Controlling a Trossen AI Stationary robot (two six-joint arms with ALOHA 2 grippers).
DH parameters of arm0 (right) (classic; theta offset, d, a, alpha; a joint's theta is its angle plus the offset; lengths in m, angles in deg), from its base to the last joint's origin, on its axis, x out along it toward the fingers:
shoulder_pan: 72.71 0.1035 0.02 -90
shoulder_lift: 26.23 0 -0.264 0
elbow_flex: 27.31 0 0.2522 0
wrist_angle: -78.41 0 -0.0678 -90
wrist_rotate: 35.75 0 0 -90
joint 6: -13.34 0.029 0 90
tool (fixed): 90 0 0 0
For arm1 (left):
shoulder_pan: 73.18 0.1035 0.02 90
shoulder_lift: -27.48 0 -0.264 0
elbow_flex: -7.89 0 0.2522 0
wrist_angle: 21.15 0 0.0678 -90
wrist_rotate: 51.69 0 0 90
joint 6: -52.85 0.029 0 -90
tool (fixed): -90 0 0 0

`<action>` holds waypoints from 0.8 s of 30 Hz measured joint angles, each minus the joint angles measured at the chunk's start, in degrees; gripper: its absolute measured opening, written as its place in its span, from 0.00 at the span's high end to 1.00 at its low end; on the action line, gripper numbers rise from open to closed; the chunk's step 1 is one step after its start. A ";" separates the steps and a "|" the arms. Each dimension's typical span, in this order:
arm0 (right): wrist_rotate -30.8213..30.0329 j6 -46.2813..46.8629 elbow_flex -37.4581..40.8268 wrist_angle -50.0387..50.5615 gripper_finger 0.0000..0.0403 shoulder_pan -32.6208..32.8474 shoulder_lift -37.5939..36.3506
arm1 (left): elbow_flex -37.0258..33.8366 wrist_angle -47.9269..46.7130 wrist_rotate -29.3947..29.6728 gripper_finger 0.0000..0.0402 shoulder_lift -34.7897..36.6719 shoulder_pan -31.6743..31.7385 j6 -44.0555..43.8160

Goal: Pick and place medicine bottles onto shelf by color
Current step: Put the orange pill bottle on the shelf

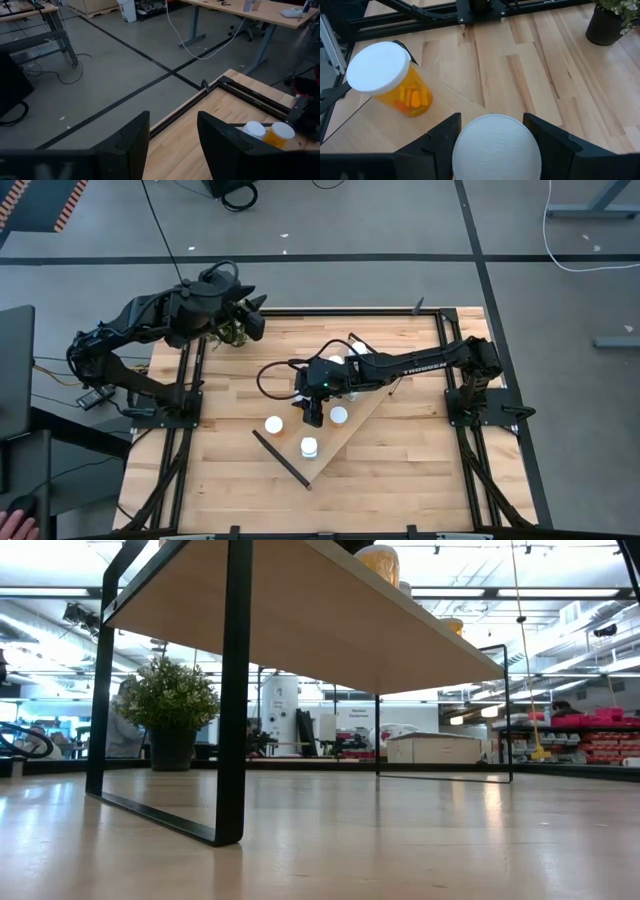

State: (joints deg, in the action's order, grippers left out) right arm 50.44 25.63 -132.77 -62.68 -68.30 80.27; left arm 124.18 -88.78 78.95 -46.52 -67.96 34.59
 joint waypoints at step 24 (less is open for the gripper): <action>1.97 1.71 0.09 0.41 0.30 0.00 0.04 | 0.00 -1.29 0.01 0.57 0.00 0.00 -0.02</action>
State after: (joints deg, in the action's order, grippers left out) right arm 52.40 27.34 -132.68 -62.27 -68.30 80.31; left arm 124.18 -90.07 78.97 -46.52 -67.96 34.58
